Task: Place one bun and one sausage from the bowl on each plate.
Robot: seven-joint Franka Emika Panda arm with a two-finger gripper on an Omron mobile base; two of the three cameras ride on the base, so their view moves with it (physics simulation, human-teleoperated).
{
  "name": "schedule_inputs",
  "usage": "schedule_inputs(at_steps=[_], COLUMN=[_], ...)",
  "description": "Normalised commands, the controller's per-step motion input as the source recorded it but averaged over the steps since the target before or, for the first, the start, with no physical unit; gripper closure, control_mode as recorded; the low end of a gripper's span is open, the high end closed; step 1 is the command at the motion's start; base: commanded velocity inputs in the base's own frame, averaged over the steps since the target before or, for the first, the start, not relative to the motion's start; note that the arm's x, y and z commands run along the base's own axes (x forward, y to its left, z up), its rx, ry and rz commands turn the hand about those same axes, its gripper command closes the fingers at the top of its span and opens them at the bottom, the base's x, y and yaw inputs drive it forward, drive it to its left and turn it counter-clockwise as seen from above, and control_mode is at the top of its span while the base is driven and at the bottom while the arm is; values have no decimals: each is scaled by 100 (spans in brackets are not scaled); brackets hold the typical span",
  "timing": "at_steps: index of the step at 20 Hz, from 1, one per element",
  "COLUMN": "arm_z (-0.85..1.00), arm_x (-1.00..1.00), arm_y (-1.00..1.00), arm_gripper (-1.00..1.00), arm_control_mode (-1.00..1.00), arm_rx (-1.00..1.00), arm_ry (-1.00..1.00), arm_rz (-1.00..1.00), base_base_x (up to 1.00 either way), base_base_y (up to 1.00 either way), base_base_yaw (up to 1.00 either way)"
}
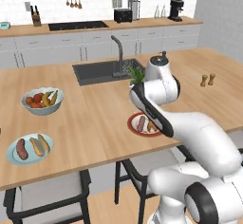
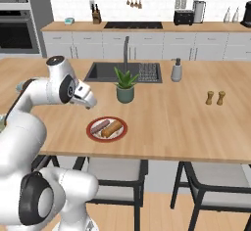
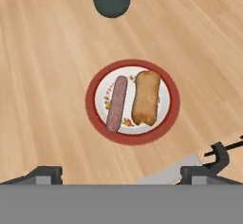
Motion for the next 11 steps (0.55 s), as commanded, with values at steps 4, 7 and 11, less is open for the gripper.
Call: schedule_inputs(at_steps=[4,7,11], arm_z=[13,-11,-9], arm_x=[-67,-90,-91], arm_y=[96,96,46], arm_gripper=[-100,-100,-100], arm_control_mode=[-100,-100,-100], arm_rx=[-6,-16,0], arm_ry=[0,-2,0], arm_rz=[1,3,12], base_base_x=[0,0,0], base_base_y=[0,0,0], base_base_yaw=[0,0,0])
